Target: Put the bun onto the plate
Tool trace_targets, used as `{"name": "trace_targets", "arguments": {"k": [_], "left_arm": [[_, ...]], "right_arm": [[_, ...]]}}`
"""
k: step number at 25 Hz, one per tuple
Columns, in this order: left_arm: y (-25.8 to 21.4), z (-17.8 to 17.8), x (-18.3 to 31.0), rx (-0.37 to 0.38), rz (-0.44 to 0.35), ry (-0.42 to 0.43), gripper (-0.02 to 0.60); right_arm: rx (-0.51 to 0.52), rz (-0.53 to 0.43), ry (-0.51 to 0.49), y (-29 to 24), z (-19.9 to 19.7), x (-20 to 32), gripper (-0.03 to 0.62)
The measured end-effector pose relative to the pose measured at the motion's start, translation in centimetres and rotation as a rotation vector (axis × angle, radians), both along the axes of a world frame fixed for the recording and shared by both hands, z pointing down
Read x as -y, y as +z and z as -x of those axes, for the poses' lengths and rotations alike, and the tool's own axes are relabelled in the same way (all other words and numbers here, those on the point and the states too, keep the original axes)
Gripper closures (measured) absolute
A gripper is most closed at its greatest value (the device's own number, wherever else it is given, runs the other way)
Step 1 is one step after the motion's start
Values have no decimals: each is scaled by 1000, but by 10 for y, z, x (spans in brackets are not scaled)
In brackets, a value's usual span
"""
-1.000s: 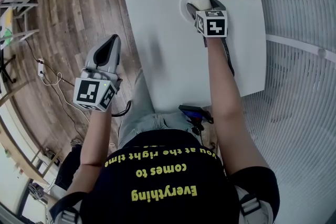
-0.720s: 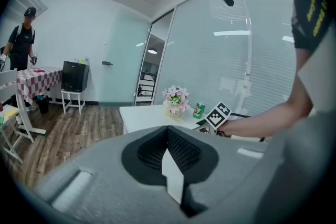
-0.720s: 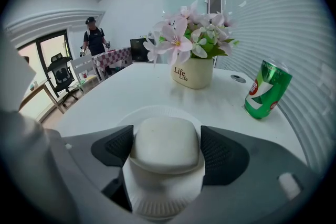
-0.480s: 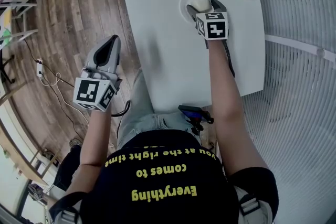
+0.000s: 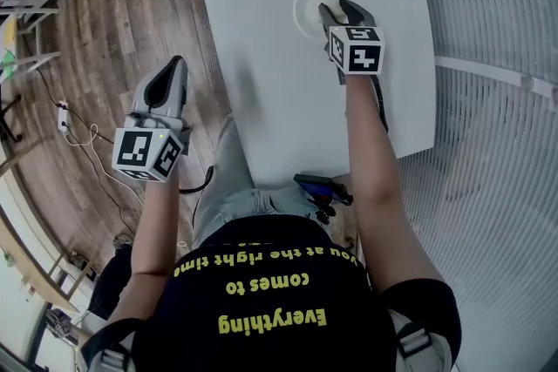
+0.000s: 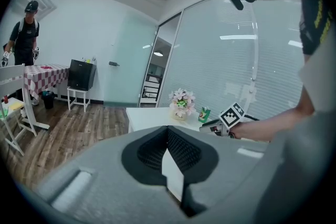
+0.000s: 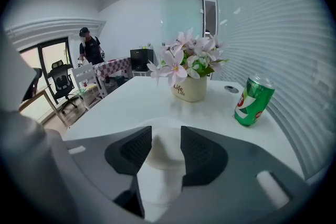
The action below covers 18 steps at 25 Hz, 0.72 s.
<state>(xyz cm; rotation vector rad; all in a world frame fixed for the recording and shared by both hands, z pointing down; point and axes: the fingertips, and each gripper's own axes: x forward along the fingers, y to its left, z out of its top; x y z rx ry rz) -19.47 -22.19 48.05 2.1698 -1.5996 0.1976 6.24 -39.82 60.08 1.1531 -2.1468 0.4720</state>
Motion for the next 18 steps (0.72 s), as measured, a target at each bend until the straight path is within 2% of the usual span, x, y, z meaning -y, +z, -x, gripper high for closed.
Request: {"name": "trace_targets", "arguments": {"k": [5,9,18], "left_arm": [[-1,-1,-1,-1,-1,5,583],[-1,-2,-1,1,0,11,583],[-3,-3,2,1,-11,18,583]], "right_arm": [[1,2,10,-2,-1,0,474],[-8,-15,30,-4,-5,2,581],[4,-33,34,-10,-6,2,586]]}}
